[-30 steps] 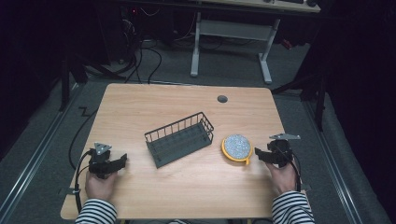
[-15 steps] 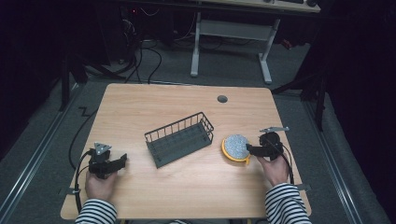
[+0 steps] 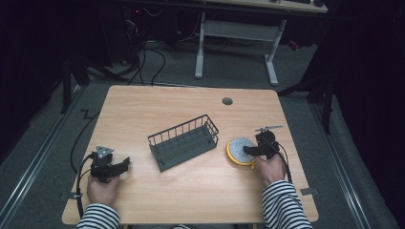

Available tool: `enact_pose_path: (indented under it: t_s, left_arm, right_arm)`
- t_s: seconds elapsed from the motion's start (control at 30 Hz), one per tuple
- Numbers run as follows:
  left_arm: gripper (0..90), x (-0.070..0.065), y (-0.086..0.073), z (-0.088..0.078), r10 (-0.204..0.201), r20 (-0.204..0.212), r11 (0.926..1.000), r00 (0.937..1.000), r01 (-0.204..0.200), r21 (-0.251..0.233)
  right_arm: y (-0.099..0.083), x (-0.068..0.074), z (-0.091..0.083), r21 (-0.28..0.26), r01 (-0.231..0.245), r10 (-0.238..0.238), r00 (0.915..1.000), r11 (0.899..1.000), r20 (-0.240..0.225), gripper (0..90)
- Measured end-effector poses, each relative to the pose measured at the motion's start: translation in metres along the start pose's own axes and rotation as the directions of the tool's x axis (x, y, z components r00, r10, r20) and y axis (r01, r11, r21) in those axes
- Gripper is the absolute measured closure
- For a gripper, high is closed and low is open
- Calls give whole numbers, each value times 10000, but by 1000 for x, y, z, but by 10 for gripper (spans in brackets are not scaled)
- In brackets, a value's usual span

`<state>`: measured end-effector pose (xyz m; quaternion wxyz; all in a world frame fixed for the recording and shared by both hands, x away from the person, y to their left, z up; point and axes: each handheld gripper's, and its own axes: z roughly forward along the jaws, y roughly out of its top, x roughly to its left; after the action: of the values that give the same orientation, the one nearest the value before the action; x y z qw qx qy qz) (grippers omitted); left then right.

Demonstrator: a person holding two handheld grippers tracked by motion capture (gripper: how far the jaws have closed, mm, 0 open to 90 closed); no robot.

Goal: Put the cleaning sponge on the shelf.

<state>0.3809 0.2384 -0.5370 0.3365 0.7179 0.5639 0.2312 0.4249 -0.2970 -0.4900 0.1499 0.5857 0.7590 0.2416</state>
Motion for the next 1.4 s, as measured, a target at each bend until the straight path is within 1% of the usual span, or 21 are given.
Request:
enact_pose_path:
  t_s: [0.13, 0.27, 0.33, 0.5, 0.53, 0.57, 0.6, 0.7, 0.73, 0.8, 0.9, 1.03, 1.07, 1.13, 1.2, 1.23, 1.27, 1.3, 1.33, 1.37, 1.4]
  left_arm:
    - [274, -1, 0, 0, 40, -58, 10000, 10000, -40, 5]
    - [276, -1, 0, 0, 74, -80, 10000, 9999, -74, 18]
    - [277, -2, 0, 0, 112, -121, 9999, 9999, -112, 30]
    - [276, -2, 0, 0, 101, -107, 9999, 9999, -101, 37]
    - [274, -2, 0, 0, 101, -107, 9999, 9999, -101, 37]
    - [274, -1, 0, 0, 95, -97, 10000, 9999, -94, 34]
    - [273, -1, 0, 0, 93, -81, 10000, 9999, -92, 33]
    - [270, -1, 0, 0, 93, -73, 10000, 9999, -93, 33]
    - [269, -1, 0, 0, 69, -48, 10000, 10000, -69, 29]
    - [267, -1, 0, 0, 67, -51, 10000, 10000, -67, 32]
    - [263, -1, 0, 0, 106, -70, 9999, 9999, -106, 48]
    - [265, -2, 0, 1, 154, -96, 9999, 9998, -153, 66]
    - [268, -2, 1, 1, 182, -149, 9998, 9997, -181, 70]
    - [268, -3, 1, 1, 212, -187, 9997, 9996, -211, 86]
    - [266, -3, 1, 1, 196, -156, 9998, 9997, -195, 68]
    - [265, -3, 1, 1, 196, -156, 9998, 9997, -195, 68]
    - [265, -3, 1, 1, 197, -151, 9998, 9997, -196, 71]
    - [265, -3, 1, 1, 195, -151, 9998, 9997, -194, 69]
    - [265, -3, 1, 1, 197, -150, 9998, 9997, -196, 69]
    - [265, -3, 1, 1, 189, -137, 9998, 9997, -189, 69]
    - [265, -2, 1, 1, 189, -137, 9998, 9997, -189, 68]
  right_arm:
    - [-1, -1, 3, 94, 39, -39, 10000, 9999, -64, 297]
    - [-3, -6, 8, 133, -191, 197, 9990, 9997, -412, 305]
    - [-6, -7, 10, -81, -140, 135, 9978, 9999, -651, 370]
    - [-5, -8, 10, 115, -218, 228, 9952, 9997, -954, 469]
    - [-5, -8, 10, 115, -218, 228, 9952, 9997, -954, 469]
    - [-5, -9, 9, 227, -297, 319, 9937, 9993, -1075, 523]
    - [-5, -8, 9, 209, -98, 120, 9945, 9997, -1045, 561]
    - [-2, -5, 6, 224, 282, -258, 9947, 9994, -998, 664]
    - [-1, -3, 5, 246, 422, -399, 9953, 9988, -887, 690]
    - [0, -3, 4, 291, 482, -455, 9951, 9984, -881, 729]
    - [1, -3, 3, 324, 481, -450, 9949, 9983, -900, 752]
    - [1, 0, 1, 205, 396, -379, 9966, 9990, -735, 775]
    - [0, 4, -3, 121, 587, -580, 9968, 9982, -545, 781]
    - [0, 4, -5, 74, 617, -612, 9968, 9981, -522, 783]
    - [-1, 6, -10, -180, 552, -561, 9968, 9983, -564, 787]
    - [-1, 6, -10, -180, 552, -561, 9968, 9983, -564, 787]
    - [-1, 5, -11, -226, 449, -464, 9964, 9987, -703, 788]
    - [-1, 5, -11, -226, 449, -464, 9964, 9987, -703, 788]
    - [0, 5, -11, -290, 432, -456, 9952, 9986, -860, 789]
    - [0, 5, -11, -290, 432, -456, 9952, 9986, -860, 789]
    - [2, 8, -12, -384, 547, -581, 9939, 9978, -934, 789]
